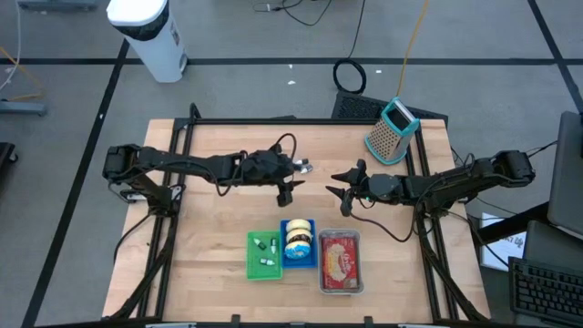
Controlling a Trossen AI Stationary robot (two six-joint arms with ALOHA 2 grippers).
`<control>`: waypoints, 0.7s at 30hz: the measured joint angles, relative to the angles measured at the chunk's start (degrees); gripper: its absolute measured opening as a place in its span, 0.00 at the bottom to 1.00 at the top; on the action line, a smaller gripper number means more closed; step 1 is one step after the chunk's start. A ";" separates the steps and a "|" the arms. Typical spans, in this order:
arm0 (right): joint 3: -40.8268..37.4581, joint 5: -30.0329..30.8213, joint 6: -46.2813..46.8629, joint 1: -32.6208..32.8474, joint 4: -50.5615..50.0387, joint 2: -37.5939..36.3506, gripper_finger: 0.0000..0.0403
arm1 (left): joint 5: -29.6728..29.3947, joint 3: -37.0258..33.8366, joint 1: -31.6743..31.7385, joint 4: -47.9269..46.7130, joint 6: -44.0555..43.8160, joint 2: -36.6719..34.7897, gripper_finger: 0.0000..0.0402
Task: Pick & Place Food Item
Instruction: Put the blue food coloring bottle into the green bin
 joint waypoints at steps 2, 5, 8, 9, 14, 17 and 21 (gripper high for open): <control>0.00 0.00 0.00 0.00 0.00 0.00 0.45 | 0.02 0.00 0.18 0.86 -0.07 0.00 0.52; 0.00 0.02 0.00 0.00 0.00 0.00 0.45 | 0.02 0.00 0.21 1.30 -0.09 0.00 0.52; 0.00 0.02 0.00 0.00 0.00 0.00 0.45 | 0.02 0.00 0.22 1.31 -0.19 0.00 0.52; 0.00 0.02 0.00 0.00 0.00 0.00 0.45 | 0.02 0.00 0.21 1.27 -0.36 0.00 0.52; 0.00 0.02 0.00 0.00 0.03 -0.01 0.45 | -0.47 0.00 0.58 -0.11 -1.66 0.00 0.52; 0.00 0.02 0.01 0.00 0.04 0.00 0.45 | -1.77 0.00 2.20 -1.67 -5.11 0.00 0.52; 0.00 0.02 0.02 0.00 0.07 -0.01 0.45 | -1.93 0.00 5.63 -4.55 -9.54 0.02 0.52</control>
